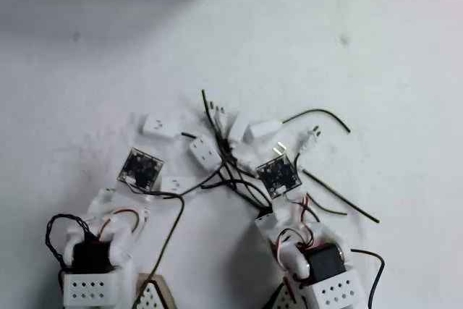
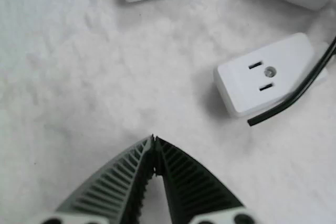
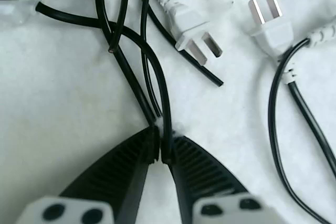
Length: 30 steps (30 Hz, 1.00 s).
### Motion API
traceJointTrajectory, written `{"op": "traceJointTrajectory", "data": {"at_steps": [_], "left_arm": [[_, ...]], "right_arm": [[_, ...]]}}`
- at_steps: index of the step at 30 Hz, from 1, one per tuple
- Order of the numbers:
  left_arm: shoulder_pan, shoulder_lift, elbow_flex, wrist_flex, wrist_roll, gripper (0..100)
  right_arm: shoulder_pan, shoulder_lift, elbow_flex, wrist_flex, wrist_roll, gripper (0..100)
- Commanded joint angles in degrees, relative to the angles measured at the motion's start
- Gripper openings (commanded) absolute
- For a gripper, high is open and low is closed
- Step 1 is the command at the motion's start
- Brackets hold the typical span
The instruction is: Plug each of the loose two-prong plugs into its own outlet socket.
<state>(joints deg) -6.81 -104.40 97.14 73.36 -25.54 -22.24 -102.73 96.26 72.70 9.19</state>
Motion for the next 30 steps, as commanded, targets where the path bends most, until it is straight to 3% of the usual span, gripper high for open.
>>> {"op": "traceJointTrajectory", "data": {"at_steps": [1,25,30], "left_arm": [[0.04,0.04,-0.18,0.44,-0.44,2],[0.48,0.04,-0.18,0.44,-0.18,2],[0.13,0.04,-0.35,0.09,-0.53,2]], "right_arm": [[0.22,-0.57,0.62,0.22,-0.18,1.8],[-0.13,-0.57,0.44,0.22,0.09,1.8],[3.12,-0.57,-8.35,-0.13,-0.44,1.8]]}}
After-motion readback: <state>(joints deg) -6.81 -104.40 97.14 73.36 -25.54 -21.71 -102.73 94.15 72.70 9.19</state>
